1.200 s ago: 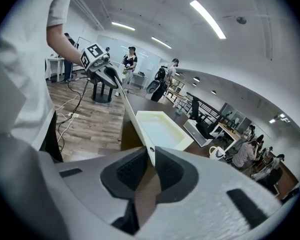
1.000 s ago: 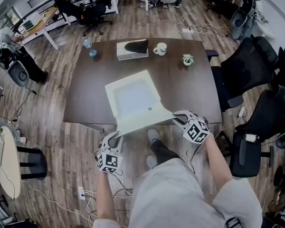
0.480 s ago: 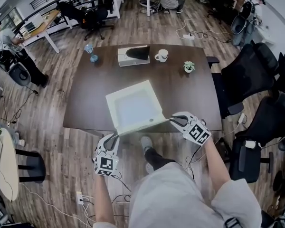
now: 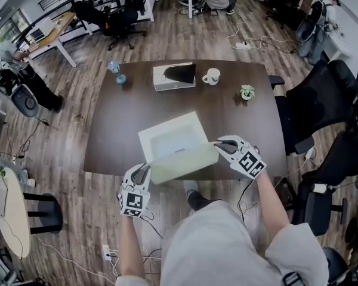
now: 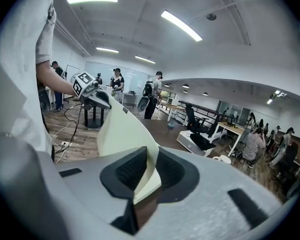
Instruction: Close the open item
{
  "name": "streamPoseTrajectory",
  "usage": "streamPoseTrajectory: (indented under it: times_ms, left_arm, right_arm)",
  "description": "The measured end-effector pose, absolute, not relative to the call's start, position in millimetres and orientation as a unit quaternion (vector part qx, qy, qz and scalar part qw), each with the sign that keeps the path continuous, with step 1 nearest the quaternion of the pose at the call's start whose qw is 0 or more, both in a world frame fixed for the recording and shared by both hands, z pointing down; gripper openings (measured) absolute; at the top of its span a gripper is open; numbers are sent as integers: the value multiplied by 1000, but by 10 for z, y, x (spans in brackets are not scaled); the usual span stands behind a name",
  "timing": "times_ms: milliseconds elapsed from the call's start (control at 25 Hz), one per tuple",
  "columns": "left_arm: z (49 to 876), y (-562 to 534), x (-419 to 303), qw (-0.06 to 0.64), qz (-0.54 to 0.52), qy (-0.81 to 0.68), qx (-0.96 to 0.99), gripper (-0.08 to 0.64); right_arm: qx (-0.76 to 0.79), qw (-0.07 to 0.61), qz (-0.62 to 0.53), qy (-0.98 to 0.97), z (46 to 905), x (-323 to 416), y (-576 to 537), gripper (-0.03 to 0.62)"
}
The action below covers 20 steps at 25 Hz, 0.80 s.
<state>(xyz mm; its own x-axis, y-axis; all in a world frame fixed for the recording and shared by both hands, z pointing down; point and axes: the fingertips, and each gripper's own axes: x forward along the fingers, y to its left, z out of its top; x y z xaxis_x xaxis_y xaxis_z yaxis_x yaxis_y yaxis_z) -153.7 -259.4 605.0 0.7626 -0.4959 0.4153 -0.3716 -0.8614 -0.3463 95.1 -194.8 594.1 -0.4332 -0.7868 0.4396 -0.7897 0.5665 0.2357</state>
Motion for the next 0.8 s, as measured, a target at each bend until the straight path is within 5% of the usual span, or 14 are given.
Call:
streamPoseTrajectory:
  times_ms: [800]
  left_arm:
    - [6579, -3754, -1338, 39, -307, 278, -910, 60]
  right_arm:
    - [439, 307, 18, -844, 6393, 1165, -3231, 61]
